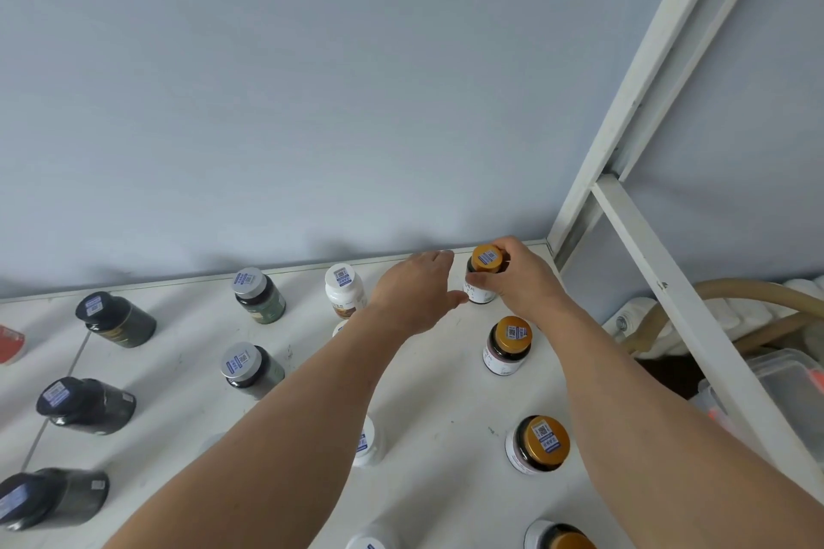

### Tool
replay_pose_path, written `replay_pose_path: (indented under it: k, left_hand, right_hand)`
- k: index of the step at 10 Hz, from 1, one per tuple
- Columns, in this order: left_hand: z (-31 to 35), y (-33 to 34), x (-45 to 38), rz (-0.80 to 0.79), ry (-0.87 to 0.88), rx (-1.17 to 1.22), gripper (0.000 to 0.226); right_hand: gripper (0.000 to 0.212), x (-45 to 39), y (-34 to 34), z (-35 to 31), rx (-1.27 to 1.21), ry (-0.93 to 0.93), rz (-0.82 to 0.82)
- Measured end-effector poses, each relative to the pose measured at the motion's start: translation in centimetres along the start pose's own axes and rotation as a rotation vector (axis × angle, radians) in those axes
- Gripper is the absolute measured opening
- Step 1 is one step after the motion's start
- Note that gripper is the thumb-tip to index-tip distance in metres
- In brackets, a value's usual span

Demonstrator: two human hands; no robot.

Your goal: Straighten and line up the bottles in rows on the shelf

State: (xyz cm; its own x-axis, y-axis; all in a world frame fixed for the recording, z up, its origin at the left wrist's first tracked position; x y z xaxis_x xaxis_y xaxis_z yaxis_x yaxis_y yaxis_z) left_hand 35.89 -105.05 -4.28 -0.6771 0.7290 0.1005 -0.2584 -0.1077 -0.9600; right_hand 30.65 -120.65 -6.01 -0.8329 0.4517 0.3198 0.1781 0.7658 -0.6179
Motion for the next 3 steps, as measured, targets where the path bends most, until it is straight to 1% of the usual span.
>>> replay_pose_path:
  k: [1,2,3]
  left_hand:
    - [-0.1,-0.3,-0.2,-0.009,-0.006,0.007,0.059]
    - [0.1,-1.2,-0.3,0.010,-0.002,0.046,0.060]
    - [0.4,-2.5,-0.7,0.058,0.022,0.046,0.062]
  right_hand:
    - [0.052,-0.2,0.0,-0.1,0.023,0.011,-0.029]
    - [0.061,-0.2,-0.2,-0.2,0.034,0.019,-0.066]
    - [0.077,-0.1,-1.6,-1.2,0.011,-0.006,-0.021]
Point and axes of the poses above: each hand's wrist, its own x-axis away from the middle knuckle, its own y-axis out of the palm, z = x × y, the point moved 1 cm from there along -x, towards the middle knuckle, and after that the axes turned 7 degrees about y, right-handed, at the moved point
